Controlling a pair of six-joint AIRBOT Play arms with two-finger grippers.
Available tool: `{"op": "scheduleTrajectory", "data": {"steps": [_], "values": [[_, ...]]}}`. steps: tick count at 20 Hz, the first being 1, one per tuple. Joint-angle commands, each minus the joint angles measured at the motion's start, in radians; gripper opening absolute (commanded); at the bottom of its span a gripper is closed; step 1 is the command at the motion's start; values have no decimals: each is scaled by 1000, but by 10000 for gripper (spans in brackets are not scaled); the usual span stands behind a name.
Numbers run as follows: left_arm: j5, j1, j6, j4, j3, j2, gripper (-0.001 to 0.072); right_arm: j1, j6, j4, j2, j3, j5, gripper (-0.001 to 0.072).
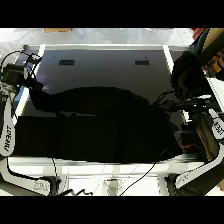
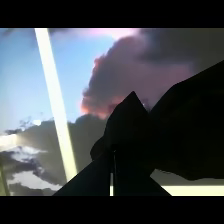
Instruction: Fold the clothes and pants, and hang the long-sleeved shirts on hangers.
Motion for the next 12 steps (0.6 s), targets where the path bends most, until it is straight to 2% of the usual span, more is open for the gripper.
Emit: {"op": "scheduleTrajectory", "data": {"steps": [1,2,3,4,9,12], "values": [[0,0,0,0,0,0,10,42,26,0,0,1,-72,469],[0,0,0,0,1,0,10,58,14,1,0,1,-89,335],[0,0,0,0,1,0,10,70,10,3,0,1,-107,93],[0,0,0,0,1,0,10,80,5,7,2,3,-135,21],[1,-7,1,28,4,8,11,71,20,3,15,115,-186,18],[89,-26,0,116,5,53,10,40,70,2,57,171,-296,18]]}}
